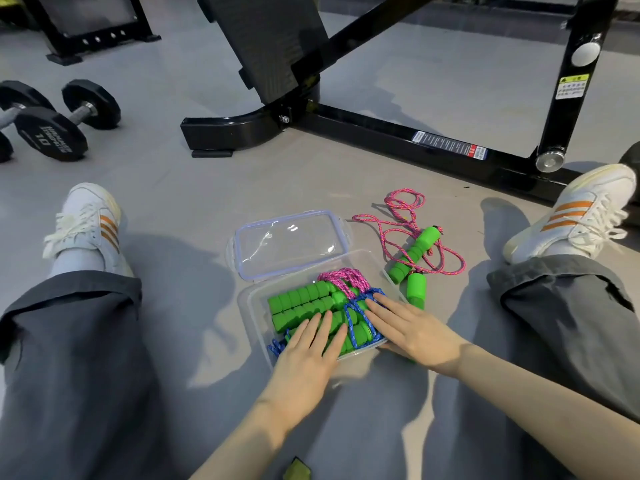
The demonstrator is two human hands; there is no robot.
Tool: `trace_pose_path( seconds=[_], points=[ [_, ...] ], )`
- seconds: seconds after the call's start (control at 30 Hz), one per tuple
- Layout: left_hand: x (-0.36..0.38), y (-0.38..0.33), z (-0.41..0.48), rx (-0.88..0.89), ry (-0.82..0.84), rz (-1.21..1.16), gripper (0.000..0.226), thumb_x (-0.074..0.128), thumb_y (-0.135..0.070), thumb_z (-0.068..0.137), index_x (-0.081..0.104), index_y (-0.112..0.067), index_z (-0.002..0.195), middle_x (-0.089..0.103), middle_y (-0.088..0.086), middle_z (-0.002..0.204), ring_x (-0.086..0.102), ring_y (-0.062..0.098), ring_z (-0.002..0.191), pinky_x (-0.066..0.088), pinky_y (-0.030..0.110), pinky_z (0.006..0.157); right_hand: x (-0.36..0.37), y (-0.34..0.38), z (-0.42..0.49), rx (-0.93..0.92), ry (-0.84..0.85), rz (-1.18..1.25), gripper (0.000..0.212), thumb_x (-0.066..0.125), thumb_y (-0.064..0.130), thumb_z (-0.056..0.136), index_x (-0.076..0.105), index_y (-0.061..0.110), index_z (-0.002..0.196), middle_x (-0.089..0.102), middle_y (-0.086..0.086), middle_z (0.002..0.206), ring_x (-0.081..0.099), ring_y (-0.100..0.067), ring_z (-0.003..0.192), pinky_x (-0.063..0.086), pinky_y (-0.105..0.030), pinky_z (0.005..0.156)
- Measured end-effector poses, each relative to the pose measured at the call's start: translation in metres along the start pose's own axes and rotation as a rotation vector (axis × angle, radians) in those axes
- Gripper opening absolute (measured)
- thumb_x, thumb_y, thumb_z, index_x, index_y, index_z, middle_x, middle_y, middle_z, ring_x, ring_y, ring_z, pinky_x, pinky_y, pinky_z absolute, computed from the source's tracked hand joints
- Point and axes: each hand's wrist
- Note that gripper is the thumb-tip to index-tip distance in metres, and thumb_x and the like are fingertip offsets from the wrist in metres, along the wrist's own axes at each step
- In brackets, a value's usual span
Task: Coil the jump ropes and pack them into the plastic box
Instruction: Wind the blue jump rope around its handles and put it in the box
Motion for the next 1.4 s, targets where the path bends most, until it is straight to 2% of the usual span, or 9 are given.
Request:
trace_pose_path(
  seconds=[0.3,0.43,0.6,0.73,0.83,1.0,1.1,1.23,1.4],
  points=[
    [-0.001,-0.001,-0.014,-0.08,0.083,0.018,0.107,0.091,-0.011,0.04,0.041,0.0,0.134,0.057,0.016,0.132,0.042,0.032,0.128,0.011,0.044,0.111,0.009,0.054,-0.007,0.202,-0.108,-0.05,0.047,0.039,0.031,0.099,0.056,-0.006,0.121,0.057,-0.023,0.126,0.052,-0.036,0.121,0.022,-0.043,0.113],
    [-0.008,-0.003,-0.007,-0.133,0.163,0.026,0.09,0.093,-0.018,0.036,0.065,-0.002,0.119,0.064,0.014,0.124,0.06,0.03,0.115,0.035,0.045,0.108,-0.007,0.059,0.006,0.266,0.058,-0.031,0.059,0.026,0.037,0.098,0.06,-0.006,0.118,0.059,-0.024,0.124,0.055,-0.038,0.118,0.022,-0.043,0.113],
    [-0.032,-0.013,0.005,-0.202,0.266,-0.007,0.079,0.043,-0.031,0.099,-0.017,-0.008,0.146,-0.007,0.011,0.16,-0.005,0.027,0.148,-0.012,0.045,0.114,-0.025,0.069,0.011,0.421,0.202,0.064,0.069,0.028,0.054,0.093,0.055,0.001,0.126,0.053,-0.015,0.134,0.045,-0.03,0.13,0.011,-0.044,0.114],
    [-0.036,-0.023,0.007,-0.159,0.174,-0.048,0.097,0.083,-0.047,0.062,0.045,-0.004,0.139,0.045,0.011,0.145,0.046,0.023,0.132,0.038,0.054,0.103,-0.033,0.063,0.004,0.411,0.264,0.132,0.066,0.037,0.05,0.091,0.041,0.005,0.139,0.042,-0.011,0.145,0.029,-0.026,0.139,-0.001,-0.043,0.115],
    [-0.027,-0.031,0.009,-0.081,0.113,-0.04,0.082,0.086,-0.04,0.057,0.061,-0.004,0.127,0.057,0.009,0.134,0.054,0.02,0.124,0.043,0.055,0.098,-0.041,0.058,0.011,0.44,0.248,0.286,0.064,0.029,0.041,0.09,0.032,0.006,0.144,0.033,-0.008,0.151,0.016,-0.019,0.144,-0.011,-0.032,0.117],
    [-0.016,-0.034,0.01,-0.126,0.164,-0.066,0.065,0.035,-0.035,0.082,0.047,-0.003,0.137,0.053,0.011,0.138,0.05,0.021,0.129,0.018,0.054,0.11,-0.039,0.048,0.005,0.536,0.107,0.423,0.066,0.015,0.049,0.098,0.053,0.007,0.131,0.047,-0.007,0.142,0.031,-0.018,0.138,0.019,-0.037,0.116],
    [-0.017,-0.038,0.016,-0.155,0.176,-0.094,0.072,0.037,-0.047,0.077,0.044,-0.012,0.14,0.056,0.011,0.136,0.053,0.022,0.126,0.034,0.06,0.105,-0.035,0.045,0.005,0.671,0.01,0.392,0.053,0.031,0.044,0.097,0.059,0.008,0.124,0.053,-0.008,0.135,0.042,-0.026,0.131,0.034,-0.046,0.109],
    [-0.018,-0.045,0.031,-0.198,0.222,-0.136,0.081,0.058,-0.06,0.059,0.062,-0.017,0.127,0.06,0.01,0.131,0.058,0.022,0.12,0.039,0.064,0.093,-0.03,0.042,0.015,0.862,-0.001,0.41,0.041,0.046,0.032,0.092,0.059,0.011,0.124,0.047,-0.008,0.139,0.03,-0.03,0.136,0.024,-0.042,0.113],
    [-0.022,-0.058,0.043,-0.325,0.164,-0.226,0.086,0.064,-0.05,0.079,0.029,-0.018,0.15,0.014,0.004,0.16,0.012,0.019,0.147,-0.015,0.059,0.106,-0.024,0.039,0.02,0.862,-0.031,0.443,0.033,0.05,0.027,0.089,0.069,0.011,0.111,0.054,-0.011,0.128,0.038,-0.032,0.125,0.032,-0.044,0.107]
  ],
)
Point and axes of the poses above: each hand's wrist, its own z-axis towards the middle knuckle, its own x-axis out of the palm, y = z × x
